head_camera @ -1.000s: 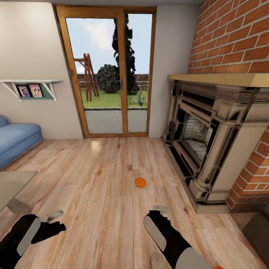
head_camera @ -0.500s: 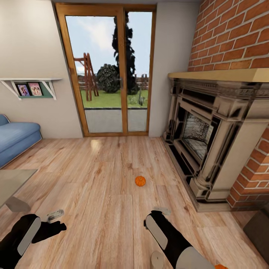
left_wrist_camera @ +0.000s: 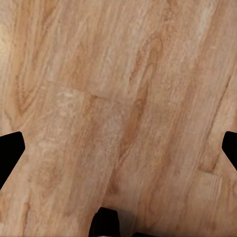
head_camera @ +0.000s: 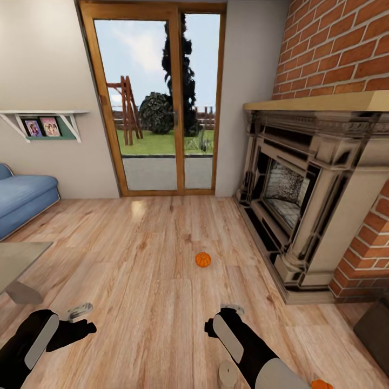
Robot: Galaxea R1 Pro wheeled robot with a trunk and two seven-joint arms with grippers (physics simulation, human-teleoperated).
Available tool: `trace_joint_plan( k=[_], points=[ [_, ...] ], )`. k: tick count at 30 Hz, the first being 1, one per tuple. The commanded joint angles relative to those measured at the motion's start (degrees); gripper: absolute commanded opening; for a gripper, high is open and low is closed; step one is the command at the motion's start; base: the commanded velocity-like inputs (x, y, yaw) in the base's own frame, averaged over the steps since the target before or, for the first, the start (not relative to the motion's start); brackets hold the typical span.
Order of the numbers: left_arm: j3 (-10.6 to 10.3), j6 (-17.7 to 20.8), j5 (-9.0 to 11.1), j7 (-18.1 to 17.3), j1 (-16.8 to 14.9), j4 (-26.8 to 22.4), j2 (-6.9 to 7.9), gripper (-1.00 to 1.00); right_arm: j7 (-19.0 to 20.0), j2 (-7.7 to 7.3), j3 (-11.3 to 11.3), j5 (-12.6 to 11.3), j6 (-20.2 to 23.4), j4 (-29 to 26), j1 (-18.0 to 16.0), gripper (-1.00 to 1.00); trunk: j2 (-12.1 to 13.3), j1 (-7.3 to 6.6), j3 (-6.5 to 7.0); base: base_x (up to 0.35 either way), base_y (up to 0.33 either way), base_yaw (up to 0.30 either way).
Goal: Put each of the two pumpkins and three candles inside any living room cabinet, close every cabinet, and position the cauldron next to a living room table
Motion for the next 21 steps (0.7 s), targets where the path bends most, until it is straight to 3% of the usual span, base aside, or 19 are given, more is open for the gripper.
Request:
trace_joint_plan(
  k=[1,21],
  points=[
    [0.0,0.0,0.0,0.0,0.0,0.0,-0.03,1.0,0.0,0.0,0.0,0.0,0.0,0.0,0.0,1.0,-0.4,0.23,-0.18,0.0,0.0,0.0],
    [0.0,0.1,0.2,0.0,0.0,-0.1,-0.41,1.0,2.7,-0.18,-0.1,-0.4,0.1,0.1,0.0,1.0,-8.4,4.62,-3.77,0.0,0.0,0.0]
  ],
)
